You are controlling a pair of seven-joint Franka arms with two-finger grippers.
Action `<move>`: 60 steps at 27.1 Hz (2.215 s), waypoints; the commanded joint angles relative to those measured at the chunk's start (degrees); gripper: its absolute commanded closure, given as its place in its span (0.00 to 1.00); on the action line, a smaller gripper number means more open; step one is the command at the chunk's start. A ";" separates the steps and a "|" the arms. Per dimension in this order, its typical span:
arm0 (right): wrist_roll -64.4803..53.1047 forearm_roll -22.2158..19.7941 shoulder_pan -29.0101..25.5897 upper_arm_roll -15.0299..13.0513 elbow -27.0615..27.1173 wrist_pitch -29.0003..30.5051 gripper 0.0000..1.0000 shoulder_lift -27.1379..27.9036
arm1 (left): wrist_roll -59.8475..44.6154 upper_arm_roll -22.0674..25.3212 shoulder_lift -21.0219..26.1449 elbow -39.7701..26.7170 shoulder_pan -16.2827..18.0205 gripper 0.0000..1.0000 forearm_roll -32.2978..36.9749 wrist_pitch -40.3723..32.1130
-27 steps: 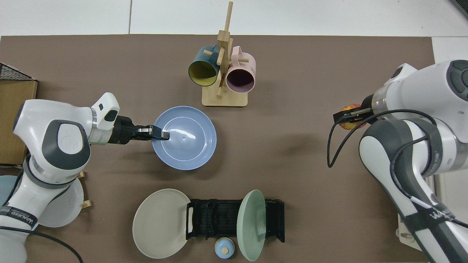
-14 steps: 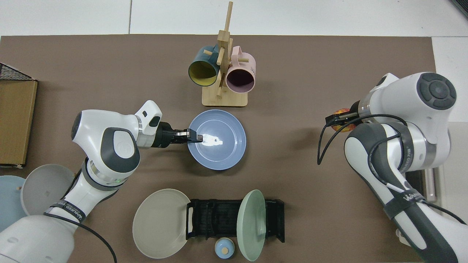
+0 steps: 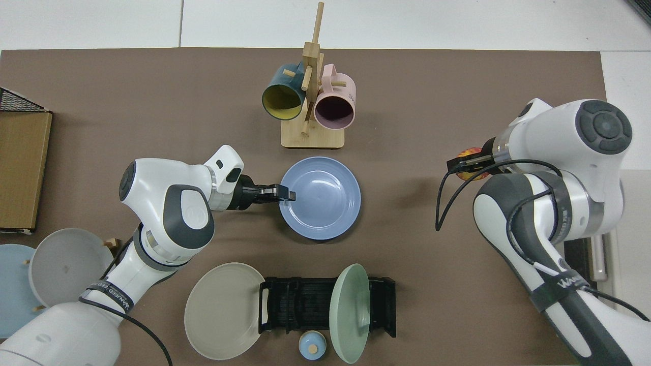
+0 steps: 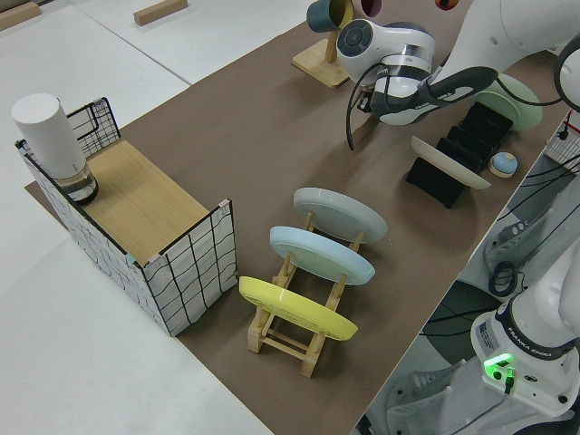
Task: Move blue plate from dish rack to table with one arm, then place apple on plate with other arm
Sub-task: 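Release the blue plate and withdraw the left gripper while the right gripper advances, then lower the held apple onto the blue plate with the right gripper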
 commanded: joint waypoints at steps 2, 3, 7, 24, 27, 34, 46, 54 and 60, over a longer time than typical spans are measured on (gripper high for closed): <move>6.39 -0.09 3.25 0.24 1.08 -3.29 1.00 -2.09 | -8.05 0.50 -3.65 -1.18 -1.29 0.45 9.92 -0.04; 8.15 -0.09 4.04 0.32 1.08 -3.47 1.00 -2.26 | -9.46 0.50 -4.18 -1.00 -1.21 0.45 11.77 -1.00; 15.27 -0.09 9.39 0.32 0.99 -3.56 1.00 -2.97 | -15.43 1.11 -6.55 1.71 -1.03 0.29 19.23 -6.54; 32.51 2.11 24.43 0.59 0.37 7.95 1.00 3.97 | -26.26 5.16 -13.15 24.65 -0.24 0.00 48.87 -40.90; 32.87 2.11 25.75 0.59 -0.33 9.97 1.00 5.99 | -26.00 5.60 -13.33 28.96 -0.24 0.00 51.77 -45.47; 32.78 2.02 25.93 0.59 -1.65 13.67 1.00 8.45 | -26.00 5.51 -14.56 33.45 -0.15 0.00 54.50 -51.63; 32.95 2.11 26.46 0.59 -1.74 18.15 1.00 10.48 | -25.73 5.33 -18.86 34.34 1.17 0.00 54.68 -56.82; 34.45 2.11 26.55 0.59 -1.74 18.51 0.78 11.62 | -24.59 5.42 -18.95 34.24 3.19 0.00 54.50 -56.47; 34.45 2.11 26.37 0.59 -1.83 18.59 0.33 11.62 | -25.38 5.69 -19.04 34.68 3.45 0.00 55.21 -56.56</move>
